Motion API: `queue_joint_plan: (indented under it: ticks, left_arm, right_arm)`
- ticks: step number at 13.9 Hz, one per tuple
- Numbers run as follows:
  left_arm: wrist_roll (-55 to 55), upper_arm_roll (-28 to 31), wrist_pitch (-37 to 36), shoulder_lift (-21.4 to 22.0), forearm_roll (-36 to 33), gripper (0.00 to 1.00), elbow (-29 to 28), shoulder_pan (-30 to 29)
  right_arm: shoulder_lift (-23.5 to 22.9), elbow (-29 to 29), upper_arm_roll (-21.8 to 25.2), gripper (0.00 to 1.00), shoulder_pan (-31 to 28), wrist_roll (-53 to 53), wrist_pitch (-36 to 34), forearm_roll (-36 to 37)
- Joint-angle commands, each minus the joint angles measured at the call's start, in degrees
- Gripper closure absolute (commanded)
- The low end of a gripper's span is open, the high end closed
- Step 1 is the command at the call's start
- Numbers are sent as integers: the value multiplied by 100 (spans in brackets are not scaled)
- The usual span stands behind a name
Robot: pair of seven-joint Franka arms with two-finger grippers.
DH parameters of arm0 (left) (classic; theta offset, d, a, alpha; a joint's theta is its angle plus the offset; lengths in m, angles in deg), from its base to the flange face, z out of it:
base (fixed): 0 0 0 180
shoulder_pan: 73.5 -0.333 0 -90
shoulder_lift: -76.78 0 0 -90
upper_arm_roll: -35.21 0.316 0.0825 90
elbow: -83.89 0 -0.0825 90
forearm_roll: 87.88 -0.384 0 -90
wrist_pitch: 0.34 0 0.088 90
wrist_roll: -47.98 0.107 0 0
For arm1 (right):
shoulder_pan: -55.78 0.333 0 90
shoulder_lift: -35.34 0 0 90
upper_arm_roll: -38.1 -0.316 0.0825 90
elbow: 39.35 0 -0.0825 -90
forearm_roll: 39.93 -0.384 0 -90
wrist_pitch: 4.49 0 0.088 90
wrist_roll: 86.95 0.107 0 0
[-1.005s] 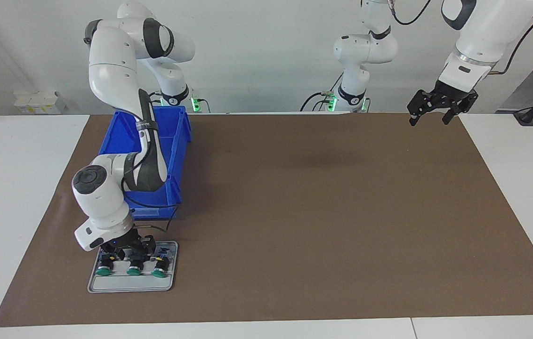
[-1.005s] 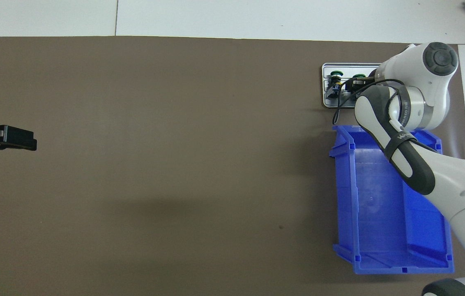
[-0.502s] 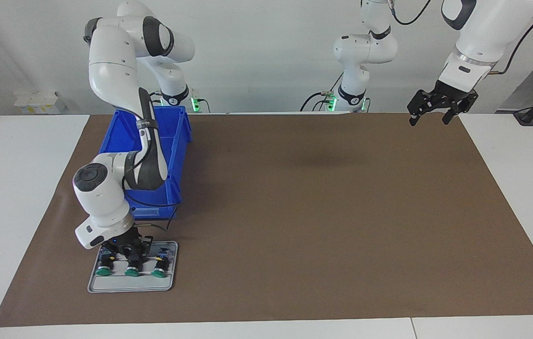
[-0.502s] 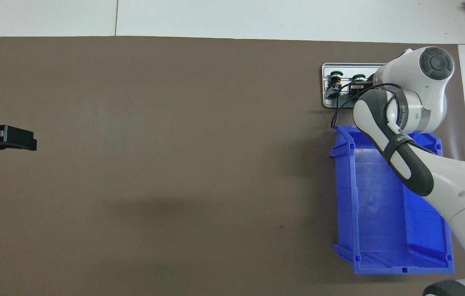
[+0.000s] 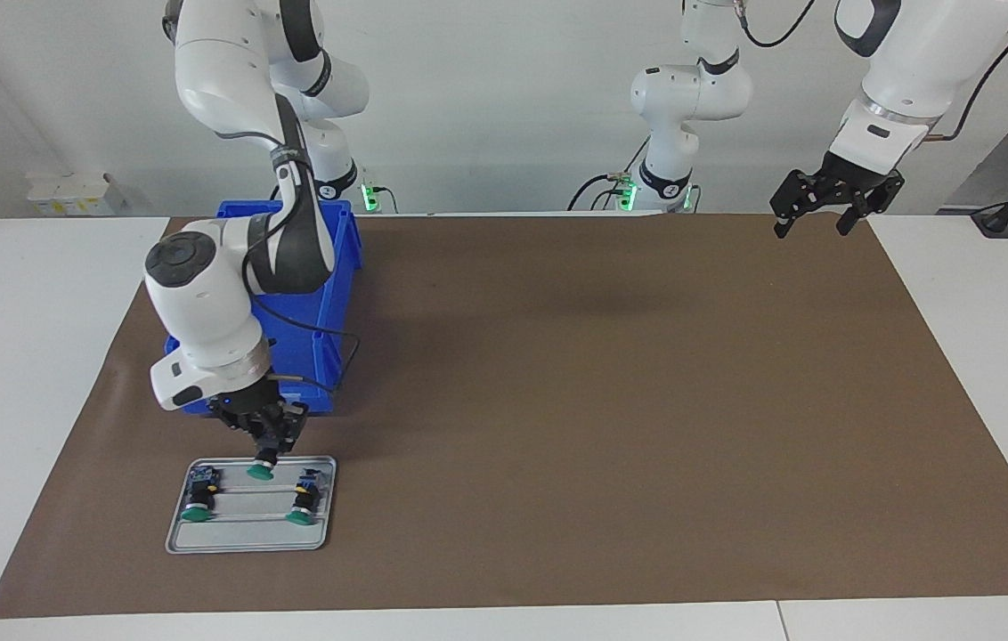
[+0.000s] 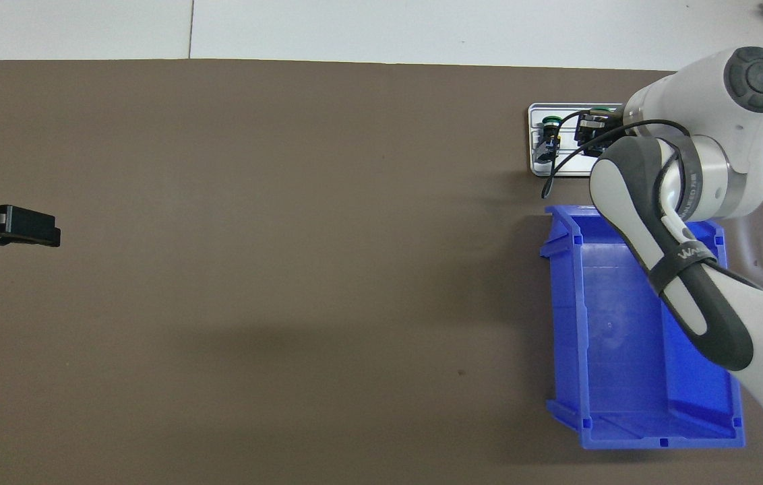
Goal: Place and press button with both arms
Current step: 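Reach the right gripper to the metal tray and grasp a green button, then carry the green button with the right gripper toward the table center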
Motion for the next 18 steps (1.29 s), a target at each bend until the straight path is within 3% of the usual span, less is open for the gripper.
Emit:
queue_joint_plan:
  ticks: [1,9,12,16,18]
  left_arm:
    - [10,-2,-42,131,-24,0,-105,-17]
    - [10,-2,-42,131,-24,0,-105,-17]
    - [10,-2,-42,131,-24,0,-105,-17]
    - [10,-2,-42,131,-24,0,-105,-17]
    - [10,-2,-42,131,-24,0,-105,-17]
  right_arm:
    - [161,246,-15,100,548,1381,35,35]
    - [74,141,12,100,2384,6171,35,184]
    - [-504,-253,-15,100,3017,7841,-139,843]
    - [-1059,-904,-41,100,3344,9328,-264,827]
    - [-1262,-1028,-41,100,3494,9875,16,704]
